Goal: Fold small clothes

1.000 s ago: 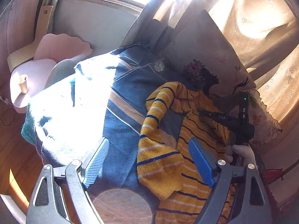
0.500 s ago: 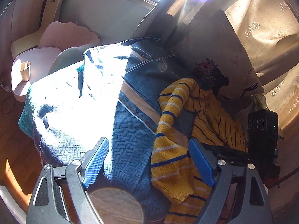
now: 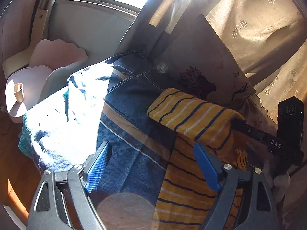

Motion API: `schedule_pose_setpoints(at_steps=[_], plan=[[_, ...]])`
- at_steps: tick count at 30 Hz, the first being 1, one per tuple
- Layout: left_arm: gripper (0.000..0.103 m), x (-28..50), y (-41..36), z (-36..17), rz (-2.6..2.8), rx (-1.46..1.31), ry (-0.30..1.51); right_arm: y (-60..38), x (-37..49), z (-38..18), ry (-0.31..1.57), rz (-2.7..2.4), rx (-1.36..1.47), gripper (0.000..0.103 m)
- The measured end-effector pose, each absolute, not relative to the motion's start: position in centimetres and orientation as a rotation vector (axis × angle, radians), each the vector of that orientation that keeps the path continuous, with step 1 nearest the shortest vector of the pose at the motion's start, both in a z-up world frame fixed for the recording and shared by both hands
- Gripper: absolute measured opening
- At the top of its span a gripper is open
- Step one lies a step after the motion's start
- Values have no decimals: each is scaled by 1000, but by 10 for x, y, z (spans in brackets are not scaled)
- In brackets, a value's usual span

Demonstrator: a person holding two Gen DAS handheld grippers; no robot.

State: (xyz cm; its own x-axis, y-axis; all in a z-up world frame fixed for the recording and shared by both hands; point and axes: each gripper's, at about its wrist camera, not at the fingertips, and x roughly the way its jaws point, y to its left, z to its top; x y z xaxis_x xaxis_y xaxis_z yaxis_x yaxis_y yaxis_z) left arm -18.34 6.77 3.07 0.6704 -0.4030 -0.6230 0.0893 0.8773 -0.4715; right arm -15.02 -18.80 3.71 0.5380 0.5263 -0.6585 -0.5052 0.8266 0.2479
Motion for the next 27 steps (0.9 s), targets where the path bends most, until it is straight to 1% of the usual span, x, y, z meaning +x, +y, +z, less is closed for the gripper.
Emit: schedule_pose_setpoints(at_steps=[2, 4, 6, 7, 8, 9, 10, 12, 14, 16, 18, 21, 25, 27], plan=[[86, -177, 51, 32, -316, -395, 798, -244, -146, 59, 753, 519, 66, 8], [86, -170, 33, 31, -343, -361, 809, -297, -138, 67, 751, 415, 103, 8], [86, -162, 16, 27, -369, -331, 827, -346, -122, 62, 784, 306, 153, 9], [86, -158, 8, 24, -380, -319, 838, -372, -116, 55, 806, 241, 173, 12], [86, -153, 0, 21, -390, -308, 849, -395, -110, 45, 829, 159, 170, 23], [86, -148, -8, 19, -399, -298, 860, -414, -105, 34, 851, 70, 144, 31], [86, -145, -15, 17, -407, -285, 868, -433, -104, 24, 866, -44, 111, 43], [86, -137, -28, 15, -411, -254, 885, -462, -111, 12, 864, -113, 137, 45], [86, -131, -38, 13, -415, -232, 896, -482, -125, 7, 854, -49, 256, 55], [86, -125, -45, 11, -413, -223, 907, -490, -137, 1, 853, -38, 292, 56], [86, -120, -52, 6, -412, -221, 921, -494, -144, -7, 863, -58, 271, 56], [86, -108, -68, 4, -422, -203, 934, -481, -149, -19, 854, -51, 272, 56], [86, -76, -100, 3, -422, -129, 913, -467, -147, -24, 809, 46, 299, 56], [86, -54, -116, -6, -394, -79, 918, -459, -138, -31, 824, 100, 332, 55]])
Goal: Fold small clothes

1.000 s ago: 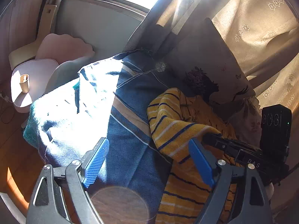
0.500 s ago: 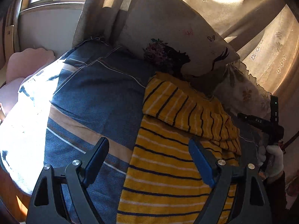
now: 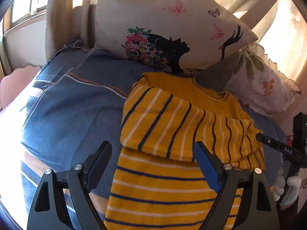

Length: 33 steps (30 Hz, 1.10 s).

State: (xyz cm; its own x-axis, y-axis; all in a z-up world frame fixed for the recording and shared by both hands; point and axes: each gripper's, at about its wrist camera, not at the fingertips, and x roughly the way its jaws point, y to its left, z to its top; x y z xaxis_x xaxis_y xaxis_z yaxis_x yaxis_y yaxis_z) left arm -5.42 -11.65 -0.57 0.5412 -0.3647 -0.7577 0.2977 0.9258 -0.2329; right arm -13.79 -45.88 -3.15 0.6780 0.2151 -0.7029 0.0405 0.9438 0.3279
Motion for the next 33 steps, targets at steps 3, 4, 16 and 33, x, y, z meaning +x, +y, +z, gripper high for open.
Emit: schedule_pose_setpoints(at_steps=[3, 4, 16, 33], plan=[[86, -23, -134, -28, -324, -2, 954, -453, -123, -52, 876, 98, 356, 55], [86, -14, -136, -37, -299, 12, 978, -454, -120, -60, 887, 80, 359, 55], [86, -51, -103, -50, -343, -55, 1051, -433, -201, -40, 861, 152, 311, 55], [86, -224, -27, -63, -360, 31, 950, -423, -395, -83, 1046, 58, 73, 74]])
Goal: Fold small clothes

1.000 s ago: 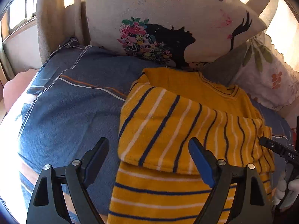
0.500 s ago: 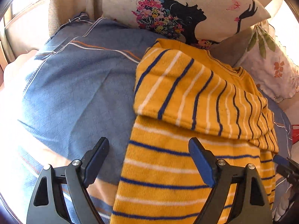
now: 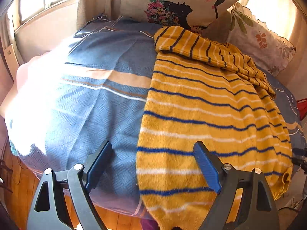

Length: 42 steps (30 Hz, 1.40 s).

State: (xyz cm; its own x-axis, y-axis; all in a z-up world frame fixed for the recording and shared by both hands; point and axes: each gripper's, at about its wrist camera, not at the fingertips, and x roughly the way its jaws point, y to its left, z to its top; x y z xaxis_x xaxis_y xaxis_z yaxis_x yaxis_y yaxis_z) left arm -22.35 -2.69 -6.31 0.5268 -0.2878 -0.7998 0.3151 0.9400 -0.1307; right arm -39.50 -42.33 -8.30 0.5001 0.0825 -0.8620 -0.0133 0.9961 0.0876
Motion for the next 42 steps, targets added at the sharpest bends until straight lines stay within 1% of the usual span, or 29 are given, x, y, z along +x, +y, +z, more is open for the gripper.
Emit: schedule_pose_setpoints(at_steps=[5, 8, 11, 16, 21, 23, 25, 26, 27, 28, 30, 31, 33, 35, 37, 38, 39, 40, 41, 42], plan=[[86, -240, -2, -62, -407, -79, 930, -460, -429, -72, 947, 37, 275, 74], [86, -241, 2, -63, -427, -137, 920, -447, -428, -72, 897, 148, 392, 75], [90, -246, -1, -64, -452, -154, 913, -433, -418, -78, 889, 183, 433, 75], [94, -260, -14, -70, -496, -152, 937, -409, -415, -70, 809, 192, 403, 75], [94, -275, -28, -82, -557, -179, 992, -373, -420, -51, 755, 221, 251, 75], [87, -279, -32, -84, -575, -198, 1005, -361, -416, -53, 753, 242, 206, 75], [61, -283, -35, -82, -567, -179, 1003, -349, -409, -58, 760, 261, 176, 75], [56, -284, -34, -80, -561, -173, 999, -342, -404, -61, 765, 262, 154, 75], [44, -284, -32, -78, -557, -178, 997, -336, -402, -65, 772, 266, 126, 75], [30, -285, -28, -76, -546, -181, 997, -329, -400, -70, 791, 275, 89, 72], [21, -284, -17, -75, -544, -207, 1002, -318, -402, -80, 848, 260, -17, 65], [20, -284, -12, -76, -546, -227, 1003, -314, -407, -85, 859, 232, -99, 64], [20, -283, -3, -79, -547, -261, 1011, -313, -422, -90, 875, 156, -249, 64], [20, -282, 1, -83, -561, -291, 1016, -326, -430, -101, 935, -10, -364, 64], [22, -282, 1, -84, -568, -309, 1015, -341, -437, -105, 955, -63, -361, 64], [26, -281, 1, -85, -575, -313, 1016, -348, -441, -102, 953, -39, -311, 64], [39, -281, 0, -85, -584, -320, 1016, -351, -445, -96, 934, 0, -263, 64], [55, -281, -1, -85, -591, -329, 1013, -350, -449, -89, 900, 45, -234, 66], [63, -281, -1, -85, -599, -336, 1008, -343, -453, -81, 859, 81, -241, 67], [74, -282, -3, -85, -608, -339, 1005, -334, -454, -75, 821, 101, -280, 70]])
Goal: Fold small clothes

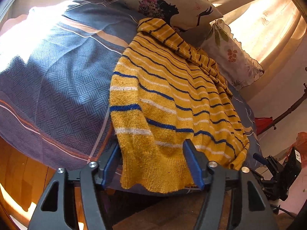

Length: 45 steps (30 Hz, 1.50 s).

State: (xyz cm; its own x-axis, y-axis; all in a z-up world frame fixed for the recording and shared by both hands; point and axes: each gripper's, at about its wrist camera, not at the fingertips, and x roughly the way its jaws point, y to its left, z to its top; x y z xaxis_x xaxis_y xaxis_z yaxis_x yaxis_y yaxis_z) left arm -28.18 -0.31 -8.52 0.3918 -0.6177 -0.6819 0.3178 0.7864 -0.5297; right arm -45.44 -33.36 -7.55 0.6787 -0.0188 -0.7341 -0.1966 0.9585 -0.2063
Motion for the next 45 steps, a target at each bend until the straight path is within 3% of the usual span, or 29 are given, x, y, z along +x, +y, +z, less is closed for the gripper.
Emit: schedule_pose_setpoints(at_steps=[2, 8, 9, 10, 11, 12, 14, 15, 17, 26, 34, 38, 42, 45], plan=[[77, -282, -8, -85, -628, -328, 998, -308, -454, -72, 761, 135, -419, 79], [79, -284, -27, -90, -622, -238, 1022, -265, -428, -98, 728, 231, -737, 79], [59, -285, -27, -89, -617, -229, 1024, -261, -425, -103, 723, 219, -776, 79], [27, -285, -27, -89, -618, -220, 1032, -258, -420, -108, 718, 211, -810, 79], [14, -285, -26, -87, -609, -215, 1038, -255, -419, -112, 713, 215, -827, 79], [11, -286, -22, -85, -609, -223, 1037, -252, -419, -114, 714, 230, -828, 77], [11, -289, -13, -77, -628, -265, 1020, -253, -417, -113, 732, 261, -795, 47], [11, -290, -10, -71, -636, -280, 1011, -255, -415, -109, 752, 277, -750, 42], [11, -292, -4, -57, -654, -310, 986, -268, -411, -92, 792, 325, -589, 17], [10, -238, -16, 23, -693, -368, 814, -321, -389, 0, 652, 295, -242, 12], [10, -83, -105, 76, -635, -286, 826, -384, -270, 79, 548, 205, -17, 11], [11, -3, -159, 59, -574, -240, 896, -425, -186, 73, 590, 106, 95, 11], [11, 54, -193, 16, -517, -226, 997, -458, -116, 32, 688, 31, 182, 12], [12, 86, -194, -13, -521, -330, 1087, -475, -82, 2, 748, -20, 211, 32]])
